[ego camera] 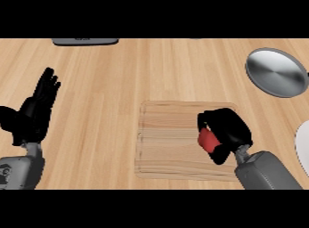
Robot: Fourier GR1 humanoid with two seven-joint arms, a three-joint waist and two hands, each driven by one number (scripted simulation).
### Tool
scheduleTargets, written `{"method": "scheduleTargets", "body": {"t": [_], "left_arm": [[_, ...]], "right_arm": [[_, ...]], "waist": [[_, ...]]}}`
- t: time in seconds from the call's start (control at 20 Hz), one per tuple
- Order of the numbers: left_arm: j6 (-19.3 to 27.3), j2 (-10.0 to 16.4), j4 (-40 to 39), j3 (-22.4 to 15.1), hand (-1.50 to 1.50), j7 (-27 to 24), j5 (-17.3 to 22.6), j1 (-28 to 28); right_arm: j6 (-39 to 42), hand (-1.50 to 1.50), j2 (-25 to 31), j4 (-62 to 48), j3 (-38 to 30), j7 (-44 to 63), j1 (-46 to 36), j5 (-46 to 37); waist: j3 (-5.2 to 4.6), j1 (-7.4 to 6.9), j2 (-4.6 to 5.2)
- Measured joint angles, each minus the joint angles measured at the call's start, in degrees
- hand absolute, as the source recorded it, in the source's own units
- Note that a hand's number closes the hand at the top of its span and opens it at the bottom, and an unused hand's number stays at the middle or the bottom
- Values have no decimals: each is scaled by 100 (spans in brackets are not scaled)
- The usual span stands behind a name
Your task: Pick the bell pepper from the cutting board and place it in the pan
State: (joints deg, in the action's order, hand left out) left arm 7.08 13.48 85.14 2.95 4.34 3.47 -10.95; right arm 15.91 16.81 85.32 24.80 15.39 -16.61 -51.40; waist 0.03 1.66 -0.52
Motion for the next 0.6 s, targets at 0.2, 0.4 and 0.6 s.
{"method": "scheduleTargets", "body": {"t": [0.2, 0.4, 0.6], "left_arm": [[-17, 20, 51, 34, 0, -14, 5, 42], [-1, -22, 79, -4, 0, 45, -38, 16], [-63, -45, -23, -1, 0, -17, -46, -97]], "right_arm": [[-438, 150, 280, 985, -445, -180, 219, 116], [-585, 150, 469, 1886, -1032, -196, 556, 422], [-694, 150, 550, 1994, -1832, -323, 459, 863]], "waist": [[-1, -7, 2], [-2, -32, 14], [-3, -92, 37]]}}
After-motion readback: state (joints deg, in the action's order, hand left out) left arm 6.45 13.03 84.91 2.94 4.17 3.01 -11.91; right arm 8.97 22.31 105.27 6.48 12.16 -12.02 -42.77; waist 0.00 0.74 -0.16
